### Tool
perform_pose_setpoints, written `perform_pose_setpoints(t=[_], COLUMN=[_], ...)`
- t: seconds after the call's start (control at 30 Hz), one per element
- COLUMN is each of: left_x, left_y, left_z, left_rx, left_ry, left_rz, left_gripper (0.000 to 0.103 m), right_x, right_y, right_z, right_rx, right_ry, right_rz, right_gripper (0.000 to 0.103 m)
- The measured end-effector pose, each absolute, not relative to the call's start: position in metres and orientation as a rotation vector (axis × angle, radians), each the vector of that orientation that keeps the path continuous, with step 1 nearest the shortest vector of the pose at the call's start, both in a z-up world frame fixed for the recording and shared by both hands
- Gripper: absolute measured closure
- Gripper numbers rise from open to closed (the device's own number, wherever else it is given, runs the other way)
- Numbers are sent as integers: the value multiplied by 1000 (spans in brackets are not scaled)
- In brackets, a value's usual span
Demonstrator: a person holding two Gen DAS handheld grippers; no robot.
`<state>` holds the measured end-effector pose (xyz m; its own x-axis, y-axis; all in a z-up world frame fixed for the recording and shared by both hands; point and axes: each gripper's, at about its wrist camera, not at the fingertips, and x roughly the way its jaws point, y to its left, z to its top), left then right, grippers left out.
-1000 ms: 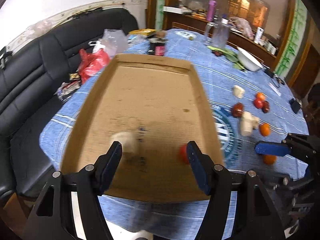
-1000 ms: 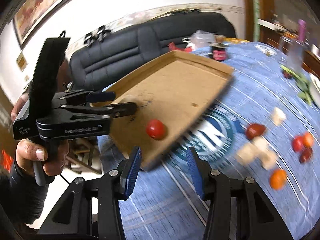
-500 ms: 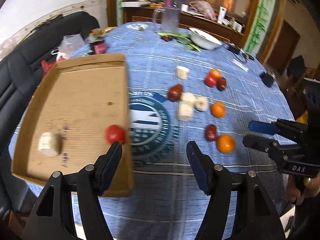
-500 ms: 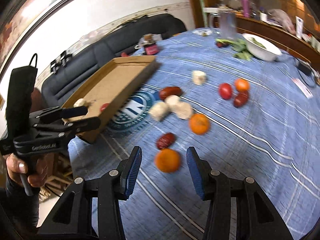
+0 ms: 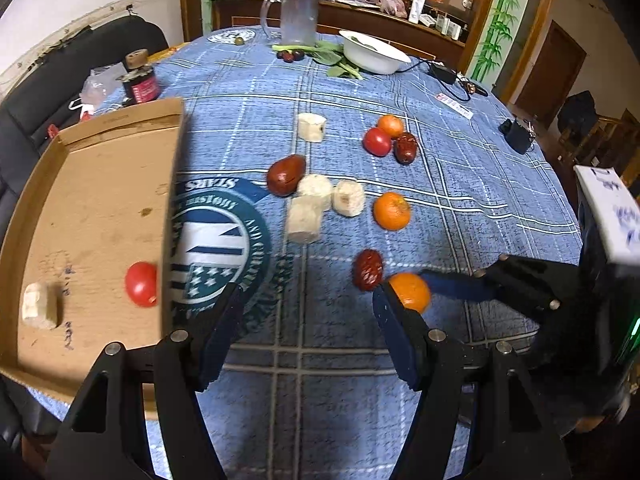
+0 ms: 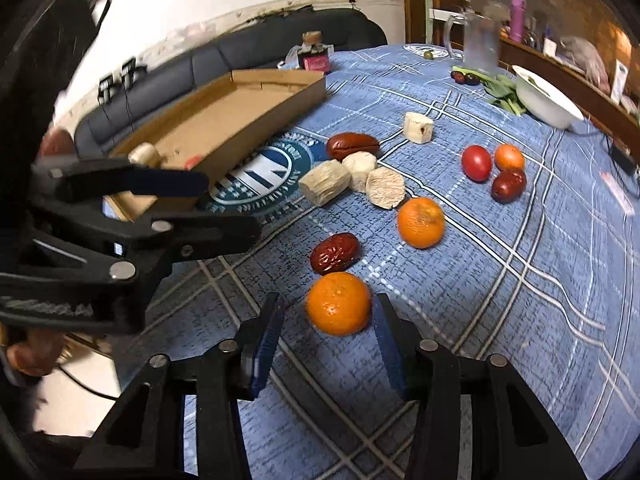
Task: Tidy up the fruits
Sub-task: 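Withdraw both tools from the tray back toward the fruits, then grasp a dark red date with the left tool while the right tool grasps a mandarin, then carry the date and the mandarin over the cardboard tray with both tools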
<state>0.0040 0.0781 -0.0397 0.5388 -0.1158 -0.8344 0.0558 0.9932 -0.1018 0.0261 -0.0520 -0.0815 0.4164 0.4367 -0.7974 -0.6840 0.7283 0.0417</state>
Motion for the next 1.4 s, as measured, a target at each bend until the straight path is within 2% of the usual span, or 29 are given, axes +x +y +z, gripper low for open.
perform_pose_setpoints(t=[0.3,0.37,0.4,0.47,1.4], left_x=[31,35,37,36,-4], left_y=[34,28,26,24,92], left_z=[-65,-72,-78,-77,-33], left_rx=[16,24,21,42,-4], left_ry=[1032,1045,1060,1039,910], left_rz=[-148,-149,-154,-138,-2], left_gripper=[37,53,72,84,84], right_x=[25,27,27,28,17], right_y=[-116,-130,-134,-140,-81], right_z=[-62,-59,-57,-53,-28], right_rx=[-183,-143,-129,-110,-166], right_ry=[900,903,904,898,845], right_rz=[640,617,614,605,738], right_gripper=[71,71,71,71,72])
